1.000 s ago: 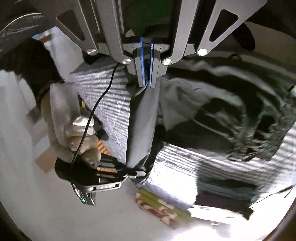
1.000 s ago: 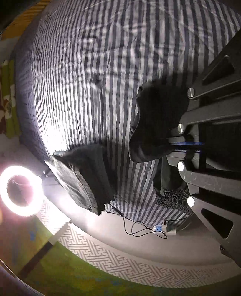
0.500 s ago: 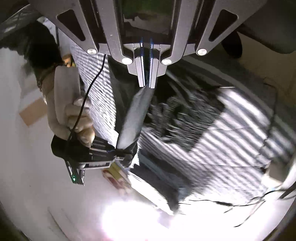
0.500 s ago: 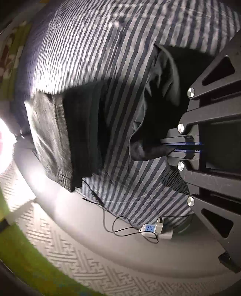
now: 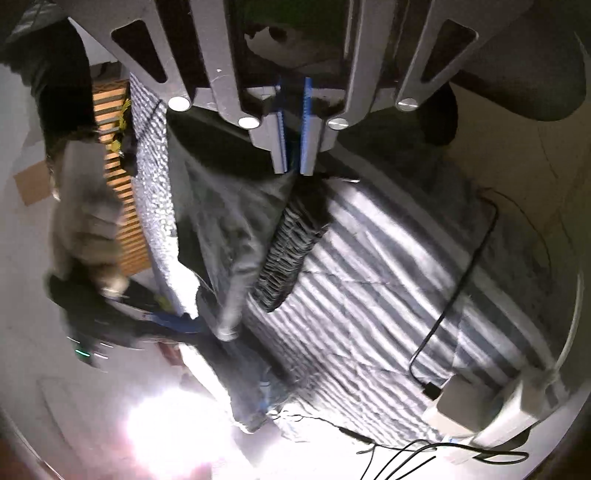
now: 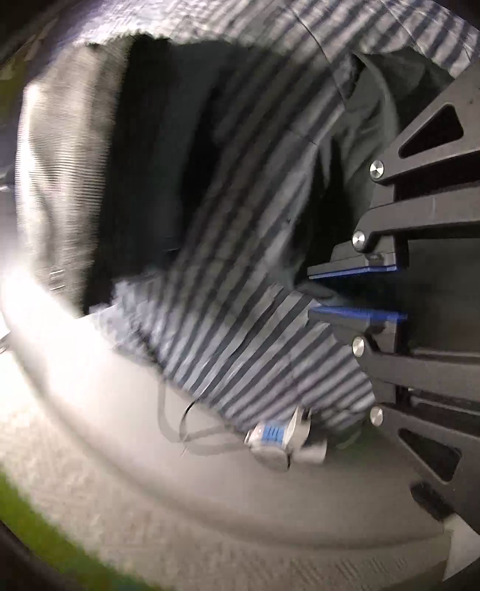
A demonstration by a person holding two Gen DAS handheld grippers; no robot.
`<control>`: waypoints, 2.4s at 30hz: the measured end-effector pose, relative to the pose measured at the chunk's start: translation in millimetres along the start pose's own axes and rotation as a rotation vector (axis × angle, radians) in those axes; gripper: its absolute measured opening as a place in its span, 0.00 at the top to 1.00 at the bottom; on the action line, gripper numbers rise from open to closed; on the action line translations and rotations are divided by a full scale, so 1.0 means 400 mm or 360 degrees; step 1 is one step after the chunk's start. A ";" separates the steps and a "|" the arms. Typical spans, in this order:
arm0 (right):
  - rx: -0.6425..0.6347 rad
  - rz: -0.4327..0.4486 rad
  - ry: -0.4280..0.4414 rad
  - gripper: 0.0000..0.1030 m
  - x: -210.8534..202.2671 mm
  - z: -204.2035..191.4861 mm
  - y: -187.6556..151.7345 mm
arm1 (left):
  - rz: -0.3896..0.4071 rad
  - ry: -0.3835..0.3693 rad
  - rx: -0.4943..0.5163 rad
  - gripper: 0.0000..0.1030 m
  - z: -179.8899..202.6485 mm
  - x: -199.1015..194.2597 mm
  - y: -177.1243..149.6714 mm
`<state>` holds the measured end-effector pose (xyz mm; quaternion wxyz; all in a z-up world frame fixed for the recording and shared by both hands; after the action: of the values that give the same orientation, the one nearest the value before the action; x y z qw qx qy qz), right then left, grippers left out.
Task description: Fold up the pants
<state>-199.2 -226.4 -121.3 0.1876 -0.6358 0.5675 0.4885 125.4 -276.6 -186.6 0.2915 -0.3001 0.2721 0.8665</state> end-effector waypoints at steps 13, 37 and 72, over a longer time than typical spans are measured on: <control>0.0098 0.0144 -0.0016 0.69 -0.312 0.226 -0.532 | 0.0067 0.0065 0.0489 0.74 0.267 -0.049 -0.020; 0.0486 0.0118 0.0329 0.69 -0.157 0.384 -0.554 | -0.0584 0.0247 0.1470 0.99 0.602 0.246 -0.367; -0.0022 0.0235 0.0137 0.97 -0.189 0.158 -0.720 | -0.0779 0.0458 0.1059 0.68 0.505 0.558 -0.060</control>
<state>44.6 -53.4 -178.0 0.1220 -0.6140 0.6169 0.4770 -76.7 -53.3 -209.5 0.5284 -0.3630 0.4952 0.5864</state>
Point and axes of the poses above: each gripper's, at about its wrist camera, not at the fingertips, and x roughly the way its jaws point, z to its right, y to its top, the point moved 8 cm from there along x, roughly the way its jaws point, and after that the axes turned 2 degrees about -z, right-handed, at the moved point
